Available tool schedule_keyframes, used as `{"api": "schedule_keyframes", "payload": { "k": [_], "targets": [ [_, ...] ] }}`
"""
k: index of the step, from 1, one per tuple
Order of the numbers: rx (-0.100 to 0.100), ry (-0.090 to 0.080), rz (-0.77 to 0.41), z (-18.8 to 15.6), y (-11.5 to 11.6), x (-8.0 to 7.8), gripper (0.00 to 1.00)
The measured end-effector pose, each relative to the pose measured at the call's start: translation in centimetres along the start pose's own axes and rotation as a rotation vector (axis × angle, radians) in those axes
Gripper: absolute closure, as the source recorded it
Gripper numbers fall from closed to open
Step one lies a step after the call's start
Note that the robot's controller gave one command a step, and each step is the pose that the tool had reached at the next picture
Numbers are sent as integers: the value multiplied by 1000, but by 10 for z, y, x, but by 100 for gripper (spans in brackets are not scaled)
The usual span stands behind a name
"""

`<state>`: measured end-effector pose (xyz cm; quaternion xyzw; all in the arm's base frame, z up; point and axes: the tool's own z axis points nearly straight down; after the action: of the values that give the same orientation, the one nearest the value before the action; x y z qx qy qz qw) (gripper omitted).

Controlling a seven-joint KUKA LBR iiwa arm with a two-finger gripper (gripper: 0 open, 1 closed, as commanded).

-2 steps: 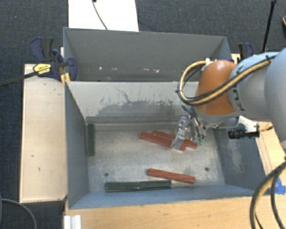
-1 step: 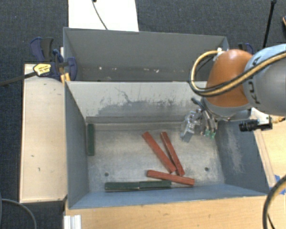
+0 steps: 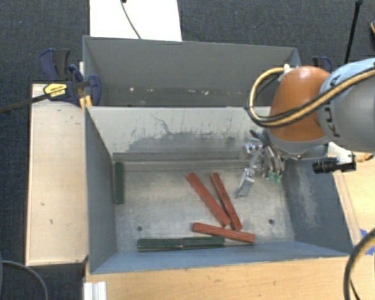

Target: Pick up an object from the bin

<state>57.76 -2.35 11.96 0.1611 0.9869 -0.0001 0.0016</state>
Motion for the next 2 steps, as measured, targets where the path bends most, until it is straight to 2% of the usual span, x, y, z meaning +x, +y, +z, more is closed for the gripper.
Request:
{"api": "schedule_keyframes", "payload": {
  "k": [1, 2],
  "targets": [
    [-1, 6, -50, 51, 32, 63, 0],
    [-3, -5, -46, 46, 31, 58, 100]
  ]
}}
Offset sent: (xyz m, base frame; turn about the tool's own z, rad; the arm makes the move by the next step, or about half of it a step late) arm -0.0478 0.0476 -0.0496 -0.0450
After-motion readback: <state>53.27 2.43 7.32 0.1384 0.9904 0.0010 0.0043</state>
